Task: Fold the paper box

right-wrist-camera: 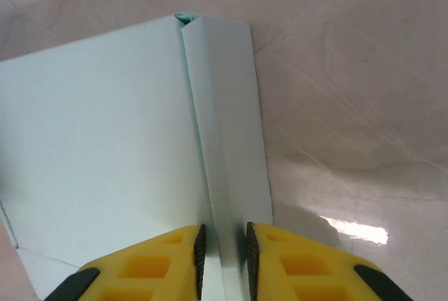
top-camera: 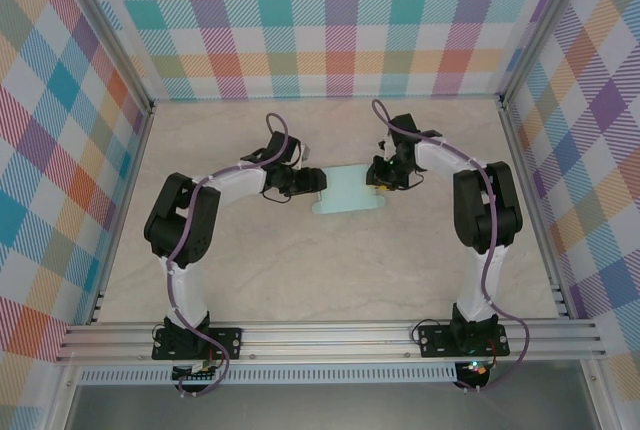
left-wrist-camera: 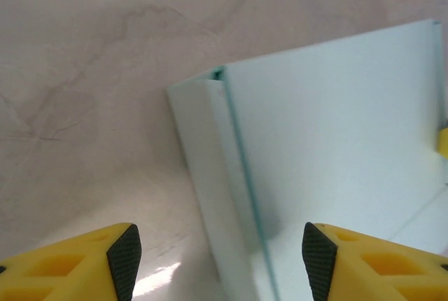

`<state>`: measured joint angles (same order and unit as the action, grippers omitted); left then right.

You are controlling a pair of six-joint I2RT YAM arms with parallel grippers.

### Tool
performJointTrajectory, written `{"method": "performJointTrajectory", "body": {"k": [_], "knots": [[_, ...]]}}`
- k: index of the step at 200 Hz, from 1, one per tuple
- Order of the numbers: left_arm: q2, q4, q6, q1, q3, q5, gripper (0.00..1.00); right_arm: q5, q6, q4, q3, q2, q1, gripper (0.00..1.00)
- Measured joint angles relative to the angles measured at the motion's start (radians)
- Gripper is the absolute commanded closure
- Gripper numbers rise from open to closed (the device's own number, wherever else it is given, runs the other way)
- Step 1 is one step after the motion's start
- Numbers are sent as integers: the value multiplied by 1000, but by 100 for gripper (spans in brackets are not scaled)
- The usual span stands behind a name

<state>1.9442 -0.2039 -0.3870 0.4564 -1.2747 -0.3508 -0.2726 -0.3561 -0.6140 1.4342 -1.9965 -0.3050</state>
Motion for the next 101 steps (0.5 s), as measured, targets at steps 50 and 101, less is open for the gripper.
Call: {"method": "performJointTrajectory", "body": {"k": [50, 101], "knots": [[-14, -3, -16, 0, 5, -15, 43, 0, 6, 47, -16, 4, -8, 76], [-16, 17, 14, 1, 42, 41, 67, -8, 6, 72, -29, 9, -10, 76]]}}
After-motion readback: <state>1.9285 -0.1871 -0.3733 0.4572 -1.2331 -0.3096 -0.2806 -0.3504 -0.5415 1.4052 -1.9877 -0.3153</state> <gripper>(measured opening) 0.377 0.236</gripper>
